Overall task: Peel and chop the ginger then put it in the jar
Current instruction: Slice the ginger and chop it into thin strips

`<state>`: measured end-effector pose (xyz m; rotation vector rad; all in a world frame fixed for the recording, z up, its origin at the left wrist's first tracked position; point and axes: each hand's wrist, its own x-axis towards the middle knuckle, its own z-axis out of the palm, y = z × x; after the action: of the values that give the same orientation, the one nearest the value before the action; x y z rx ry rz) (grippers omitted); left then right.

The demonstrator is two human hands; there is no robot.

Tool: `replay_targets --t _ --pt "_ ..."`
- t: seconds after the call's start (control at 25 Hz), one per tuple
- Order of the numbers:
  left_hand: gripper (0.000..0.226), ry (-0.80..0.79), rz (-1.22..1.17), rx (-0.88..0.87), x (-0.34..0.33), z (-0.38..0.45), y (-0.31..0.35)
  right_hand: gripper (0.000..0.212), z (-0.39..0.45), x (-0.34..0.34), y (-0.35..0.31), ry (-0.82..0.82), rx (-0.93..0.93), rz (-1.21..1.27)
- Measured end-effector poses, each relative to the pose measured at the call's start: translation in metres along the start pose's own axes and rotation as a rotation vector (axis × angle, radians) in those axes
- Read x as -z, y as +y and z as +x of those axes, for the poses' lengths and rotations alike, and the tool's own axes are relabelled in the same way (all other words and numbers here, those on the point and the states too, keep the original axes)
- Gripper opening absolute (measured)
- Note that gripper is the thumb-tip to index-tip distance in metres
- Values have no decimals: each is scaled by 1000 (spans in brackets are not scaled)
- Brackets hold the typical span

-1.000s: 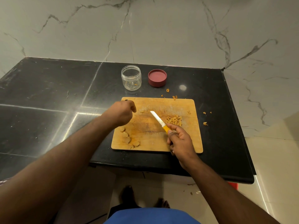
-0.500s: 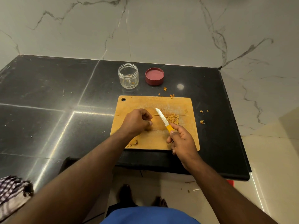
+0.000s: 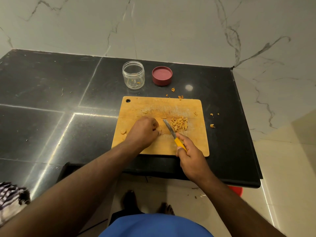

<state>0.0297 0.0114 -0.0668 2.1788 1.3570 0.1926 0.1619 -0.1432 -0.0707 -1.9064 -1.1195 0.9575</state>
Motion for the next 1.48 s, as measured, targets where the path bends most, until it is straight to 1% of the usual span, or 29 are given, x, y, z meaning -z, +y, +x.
replay_targets --t 0.16,0.28,0.48,0.64,0.84,1.08,1.28,1.48 --pt "28 -38 47 -22 9 10 -2 47 -3 1 -2 -5 22 -36" --pt "25 -63 -33 34 13 14 -3 47 -6 0 -4 -16 48 -72" --pt "22 1 -149 90 4 12 -6 50 -10 -5 -9 -34 119 -200" --pt "21 38 -180 116 0 12 -7 54 -10 -10 -13 -65 180 -345" --pt "19 56 -204 116 -3 10 -7 56 -10 -16 -17 -68 226 -454" --pt "15 49 -219 123 -2 10 -5 56 -9 -20 -20 -85 190 -514" --pt "15 66 -204 121 -3 11 -3 60 -7 -19 -30 -175 129 -520" --pt "12 60 -198 128 -3 11 -3 63 -2 -19 -34 -209 88 -541"
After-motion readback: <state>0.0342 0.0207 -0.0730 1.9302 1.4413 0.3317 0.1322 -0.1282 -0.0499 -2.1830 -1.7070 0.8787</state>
